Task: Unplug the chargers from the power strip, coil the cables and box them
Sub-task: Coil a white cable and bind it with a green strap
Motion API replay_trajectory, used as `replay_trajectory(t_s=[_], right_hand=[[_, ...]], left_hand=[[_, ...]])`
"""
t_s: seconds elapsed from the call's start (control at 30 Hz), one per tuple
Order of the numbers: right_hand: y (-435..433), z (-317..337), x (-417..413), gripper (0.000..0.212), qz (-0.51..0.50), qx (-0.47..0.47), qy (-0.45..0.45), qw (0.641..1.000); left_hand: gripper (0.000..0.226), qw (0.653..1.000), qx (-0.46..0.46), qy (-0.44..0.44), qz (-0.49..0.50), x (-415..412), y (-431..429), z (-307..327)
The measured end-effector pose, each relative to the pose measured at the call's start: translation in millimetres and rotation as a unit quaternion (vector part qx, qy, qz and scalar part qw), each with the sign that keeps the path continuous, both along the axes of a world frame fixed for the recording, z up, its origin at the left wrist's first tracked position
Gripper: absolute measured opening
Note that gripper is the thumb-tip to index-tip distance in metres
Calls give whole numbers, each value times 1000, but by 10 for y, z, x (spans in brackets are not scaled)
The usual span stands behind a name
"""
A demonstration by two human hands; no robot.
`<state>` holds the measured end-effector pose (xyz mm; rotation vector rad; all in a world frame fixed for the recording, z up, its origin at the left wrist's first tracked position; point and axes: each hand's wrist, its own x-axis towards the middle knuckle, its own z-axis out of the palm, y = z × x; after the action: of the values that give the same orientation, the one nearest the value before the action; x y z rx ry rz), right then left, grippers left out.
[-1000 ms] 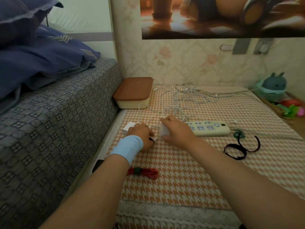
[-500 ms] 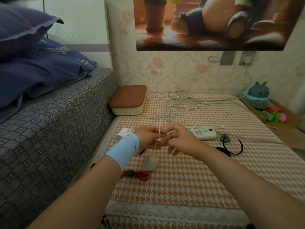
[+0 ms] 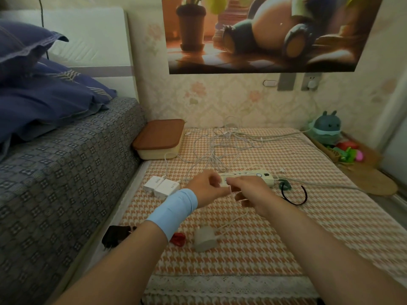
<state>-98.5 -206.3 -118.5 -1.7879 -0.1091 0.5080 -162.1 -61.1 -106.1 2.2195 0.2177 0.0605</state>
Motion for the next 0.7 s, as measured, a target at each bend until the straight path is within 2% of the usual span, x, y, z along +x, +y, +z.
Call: replay_trajectory(t_s=[0.07, 0.1, 0.17, 0.2, 0.3, 0.4, 0.5, 0.57, 0.63, 0.7], right_hand=[[-2, -15, -9, 20, 48, -3, -41, 998], [10, -22, -16, 20, 71, -1, -62, 996], [35, -38, -26, 24, 106, -18, -115, 988], [40, -48, -16, 29, 113, -38, -145, 982], [40, -64, 41, 46, 138, -70, -193, 969], [47, -81, 65, 43, 179, -88, -165, 966], [42, -147, 165, 33, 160, -176, -231, 943], [-21, -193, 234, 31, 164, -233, -247, 926], [-92, -240, 259, 47, 228, -311, -238, 891], [-99, -297, 247, 58, 306, -366, -214, 852]], left_hand=[[51, 995, 15, -81, 48, 61, 4, 20], [61, 996, 1, -77, 34, 85, 19, 26], [76, 999, -41, -6, -13, 109, 30, 21], [72, 998, -47, 23, -31, 114, 35, 11], [20, 998, 33, 18, -41, 167, 86, -5], [26, 992, 125, 5, 14, 205, 120, 6], [28, 978, 183, -67, 79, 211, 175, 18], [26, 978, 130, -121, 106, 221, 240, 78], [28, 984, -37, -145, 100, 235, 318, 145], [39, 959, -234, -136, 87, 214, 363, 230]])
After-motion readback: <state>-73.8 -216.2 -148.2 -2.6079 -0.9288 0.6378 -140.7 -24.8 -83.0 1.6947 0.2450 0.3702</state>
